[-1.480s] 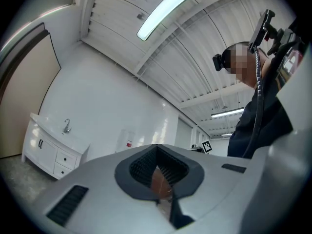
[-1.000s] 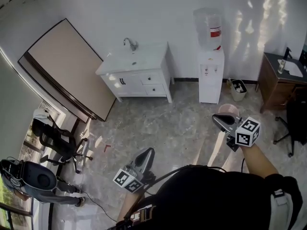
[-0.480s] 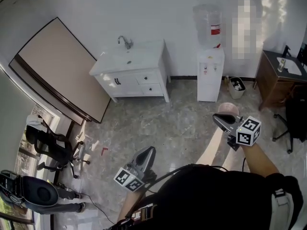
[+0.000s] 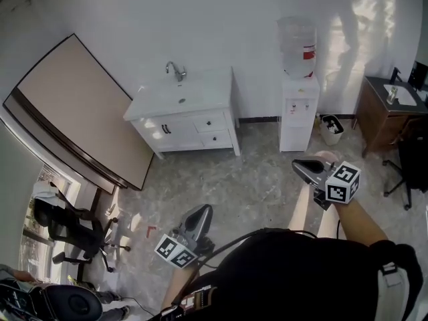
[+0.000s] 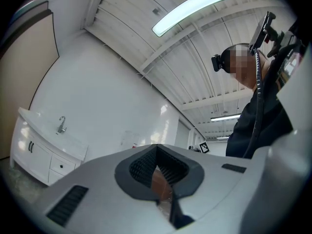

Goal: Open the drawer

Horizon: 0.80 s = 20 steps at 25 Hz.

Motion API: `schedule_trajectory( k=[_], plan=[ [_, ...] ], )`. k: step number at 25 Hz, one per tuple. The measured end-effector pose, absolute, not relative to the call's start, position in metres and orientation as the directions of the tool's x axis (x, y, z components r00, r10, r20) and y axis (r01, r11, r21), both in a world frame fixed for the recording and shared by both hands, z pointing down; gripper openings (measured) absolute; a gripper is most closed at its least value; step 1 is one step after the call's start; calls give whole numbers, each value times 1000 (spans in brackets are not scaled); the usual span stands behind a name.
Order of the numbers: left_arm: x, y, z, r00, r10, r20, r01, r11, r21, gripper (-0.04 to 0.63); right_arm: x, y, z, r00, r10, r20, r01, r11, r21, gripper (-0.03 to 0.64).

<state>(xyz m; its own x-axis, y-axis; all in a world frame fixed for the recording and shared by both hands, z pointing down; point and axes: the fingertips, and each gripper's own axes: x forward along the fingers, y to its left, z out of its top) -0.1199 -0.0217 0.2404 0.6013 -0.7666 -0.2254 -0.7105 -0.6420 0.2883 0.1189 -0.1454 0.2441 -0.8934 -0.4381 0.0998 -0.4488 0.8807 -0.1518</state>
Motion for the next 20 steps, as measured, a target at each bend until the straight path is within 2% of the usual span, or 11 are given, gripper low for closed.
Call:
schedule_trajectory(
  k=[10,20],
  plan=[
    [-207,-48,258,576,-786,-225,-720,-618,315,0,36,-174,254,-896,-424,130,-440,886,-146,-5],
    [-209,-112,264,499,-844,-196,-782,-536,319,0,25,-260,264,-933,-343,108,-357,917,-176,-5]
  ],
)
